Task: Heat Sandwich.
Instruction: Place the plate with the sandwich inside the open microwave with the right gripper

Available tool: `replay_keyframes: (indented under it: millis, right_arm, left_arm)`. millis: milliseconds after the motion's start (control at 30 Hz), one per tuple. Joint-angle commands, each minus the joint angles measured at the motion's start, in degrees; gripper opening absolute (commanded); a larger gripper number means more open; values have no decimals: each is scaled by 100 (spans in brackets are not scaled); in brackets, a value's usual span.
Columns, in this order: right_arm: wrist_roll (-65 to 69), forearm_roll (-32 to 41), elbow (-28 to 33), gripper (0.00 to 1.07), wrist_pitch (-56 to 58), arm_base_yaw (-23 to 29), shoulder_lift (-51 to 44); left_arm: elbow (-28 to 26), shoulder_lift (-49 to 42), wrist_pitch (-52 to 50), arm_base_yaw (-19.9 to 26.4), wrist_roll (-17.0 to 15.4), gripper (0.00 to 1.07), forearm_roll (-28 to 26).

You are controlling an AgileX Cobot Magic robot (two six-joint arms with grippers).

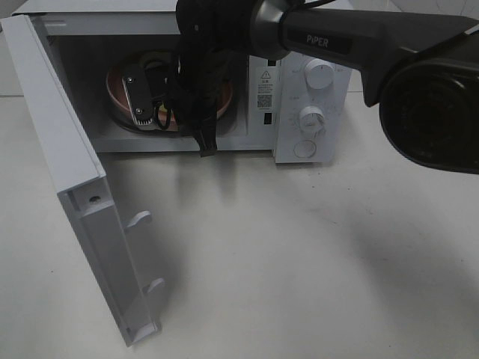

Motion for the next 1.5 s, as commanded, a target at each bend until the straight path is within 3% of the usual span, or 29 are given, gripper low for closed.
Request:
replay_keyframes:
  millis: [33, 400, 500, 533, 567, 667, 733, 833, 967, 1500]
  right_arm:
    - [201, -109, -63, 1, -155, -17, 0]
    - [413, -138, -63, 12, -138, 0, 0]
    - [516, -138, -63, 23, -149, 0, 0]
    - [636, -138, -63, 32, -172, 0, 0]
    - [636, -138, -63, 32, -172, 0, 0]
    - [928, -155, -63, 51, -206, 0, 0]
    - [974, -155, -63, 55, -206, 0, 0]
    - [1169, -155, -63, 75, -206, 0, 0]
    - [1375, -138, -63, 84, -201, 0, -11]
    - [1518, -138, 424, 79, -218, 0, -395]
  left_arm:
    - [11, -132, -63, -11, -52, 98, 6]
    - [11, -132, -63, -11, -52, 98, 6]
    - [11, -132, -63, -11, -52, 98, 6]
    - [11, -132, -63, -11, -52, 98, 6]
    - [11, -132, -63, -11, -52, 98, 6]
    - [11, -132, -63, -11, -52, 98, 6]
    - [11, -132, -63, -11, -52, 98, 6]
    - [11, -132, -63, -11, -52, 98, 6]
    - [11, -132, -63, -11, -52, 98, 6]
    - [11, -132, -63, -11, -52, 98, 6]
